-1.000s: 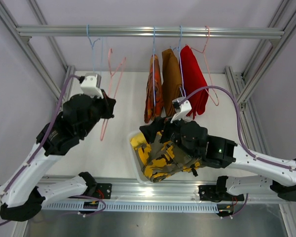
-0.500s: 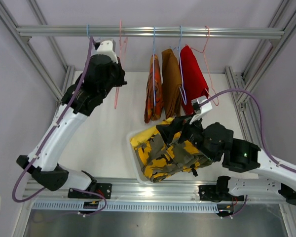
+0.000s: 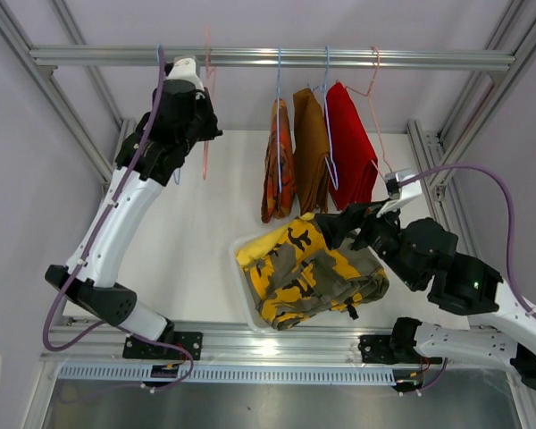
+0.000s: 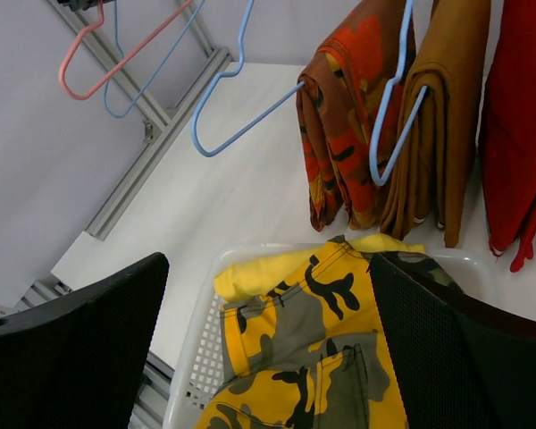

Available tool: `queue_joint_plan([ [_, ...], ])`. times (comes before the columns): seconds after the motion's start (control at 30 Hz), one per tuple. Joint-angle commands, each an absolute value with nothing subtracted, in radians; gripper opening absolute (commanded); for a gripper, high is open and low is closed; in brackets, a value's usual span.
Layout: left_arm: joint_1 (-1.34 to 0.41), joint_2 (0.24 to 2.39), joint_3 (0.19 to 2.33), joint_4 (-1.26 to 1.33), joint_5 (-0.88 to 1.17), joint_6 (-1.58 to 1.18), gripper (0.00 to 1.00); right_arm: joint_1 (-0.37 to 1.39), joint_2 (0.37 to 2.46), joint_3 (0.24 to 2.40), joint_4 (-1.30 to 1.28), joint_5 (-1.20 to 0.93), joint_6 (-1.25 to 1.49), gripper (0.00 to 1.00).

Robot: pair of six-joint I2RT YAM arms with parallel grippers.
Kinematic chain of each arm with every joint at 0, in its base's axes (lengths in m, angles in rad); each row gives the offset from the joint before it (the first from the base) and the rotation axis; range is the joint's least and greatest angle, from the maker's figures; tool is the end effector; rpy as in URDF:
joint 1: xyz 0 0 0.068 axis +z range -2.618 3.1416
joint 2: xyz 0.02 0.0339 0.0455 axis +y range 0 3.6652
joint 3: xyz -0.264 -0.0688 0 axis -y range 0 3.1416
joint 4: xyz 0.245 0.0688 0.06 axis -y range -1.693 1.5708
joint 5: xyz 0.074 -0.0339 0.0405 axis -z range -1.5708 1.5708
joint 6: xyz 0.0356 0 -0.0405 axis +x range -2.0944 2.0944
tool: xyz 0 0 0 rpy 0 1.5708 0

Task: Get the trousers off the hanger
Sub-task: Place the hanger at the clothesline.

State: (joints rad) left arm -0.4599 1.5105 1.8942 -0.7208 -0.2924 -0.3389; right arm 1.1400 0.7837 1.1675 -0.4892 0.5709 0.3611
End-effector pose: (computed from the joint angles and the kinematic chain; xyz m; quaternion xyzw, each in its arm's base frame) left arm 0.2831 -0.1288 0.4886 -0.0353 0.8106 -0.1131 0.5735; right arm 0.0764 0.1202 0.4363 -0.0966 0.7314 0.2847 0.6121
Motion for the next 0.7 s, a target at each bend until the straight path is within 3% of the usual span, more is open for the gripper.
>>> queue_joint_plan([
  [0.0, -0.448, 1.511, 1.893, -0.683, -0.256, -0.336, 0.0, 1.128, 0.761, 1.166, -0.511, 0.58, 0.353, 1.0],
  [0.57, -0.448, 1.445, 1.669, -0.6, -0.206, -0.368, 0.01, 1.114, 0.718, 1.081, -0.509, 0.595, 0.396, 0.99],
  [0.67, -0.448, 1.427, 1.64, -0.595, -0.195, -0.374, 0.08, 1.112, 0.715, 1.068, -0.508, 0.588, 0.402, 0.99],
])
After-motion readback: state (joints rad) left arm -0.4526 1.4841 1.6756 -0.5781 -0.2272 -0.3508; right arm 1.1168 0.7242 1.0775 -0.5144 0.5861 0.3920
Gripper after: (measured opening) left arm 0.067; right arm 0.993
